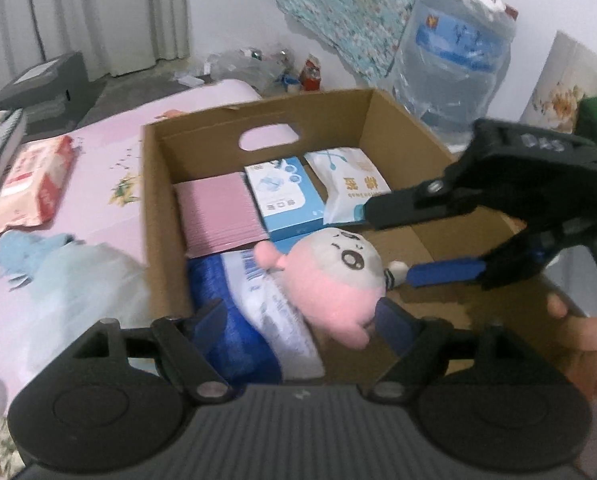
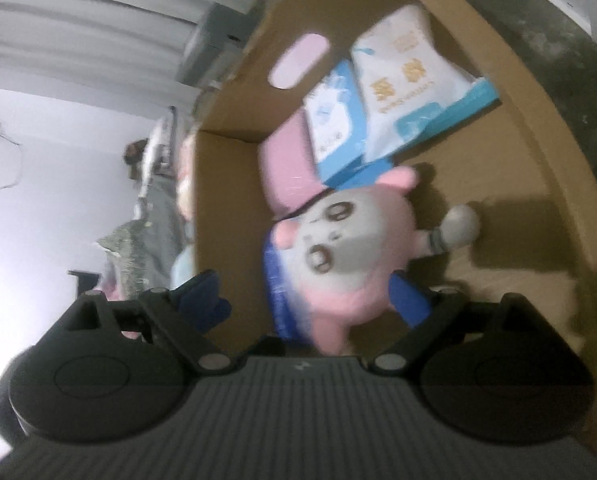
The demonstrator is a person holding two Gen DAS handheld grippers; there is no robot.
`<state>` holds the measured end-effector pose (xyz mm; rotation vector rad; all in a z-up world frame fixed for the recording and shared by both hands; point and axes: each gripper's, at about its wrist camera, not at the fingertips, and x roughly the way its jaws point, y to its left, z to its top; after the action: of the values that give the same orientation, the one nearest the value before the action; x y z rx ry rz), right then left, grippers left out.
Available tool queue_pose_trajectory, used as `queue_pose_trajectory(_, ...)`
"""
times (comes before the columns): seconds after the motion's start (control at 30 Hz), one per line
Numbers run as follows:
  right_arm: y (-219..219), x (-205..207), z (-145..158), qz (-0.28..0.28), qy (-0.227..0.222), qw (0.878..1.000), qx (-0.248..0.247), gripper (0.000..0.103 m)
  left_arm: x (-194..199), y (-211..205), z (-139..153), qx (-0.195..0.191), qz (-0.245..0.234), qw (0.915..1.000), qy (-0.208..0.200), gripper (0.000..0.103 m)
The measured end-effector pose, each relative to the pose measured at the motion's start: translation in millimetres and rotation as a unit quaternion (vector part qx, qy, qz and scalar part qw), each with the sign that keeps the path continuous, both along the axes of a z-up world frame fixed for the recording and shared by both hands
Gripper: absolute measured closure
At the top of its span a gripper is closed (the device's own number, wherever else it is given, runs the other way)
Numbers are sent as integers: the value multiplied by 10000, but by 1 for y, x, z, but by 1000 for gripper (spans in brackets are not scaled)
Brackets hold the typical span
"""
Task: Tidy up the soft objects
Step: 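Carry the pink plush doll into the cardboard box and release it, then move both tools back to the blue striped towel bundle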
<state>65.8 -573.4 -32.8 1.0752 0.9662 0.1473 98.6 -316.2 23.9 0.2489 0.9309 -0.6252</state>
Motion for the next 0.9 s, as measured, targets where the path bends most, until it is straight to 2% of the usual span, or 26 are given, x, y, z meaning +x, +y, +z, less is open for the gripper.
queue_pose_trajectory(0.13,15,-19,28,44,-557,9984,-82,8,-23,31,18,-221,289,9992,-152,17)
queue_pose_trajectory(0.23,30,-34,45,166,-803,9963,-255,7,-41,55,30,-426,438,9976,-338,16)
queue_pose_trajectory(0.4,63,-49,68,443,-997,9927,-519,7,-64,97,35,-550,712,9937,-662,15)
queue_pose_trajectory(0.6,113,-49,88,884,-1170,9871,-635,7,-78,150,32,-577,1067,9889,-859,15)
queue_pose_trajectory(0.73,155,-36,100,1295,-1191,9810,-817,7,-82,198,29,-717,1514,9808,-997,15)
queue_pose_trajectory(0.9,205,-15,111,1761,-1185,9719,-1020,7,-80,254,21,-855,2191,9661,-1069,15)
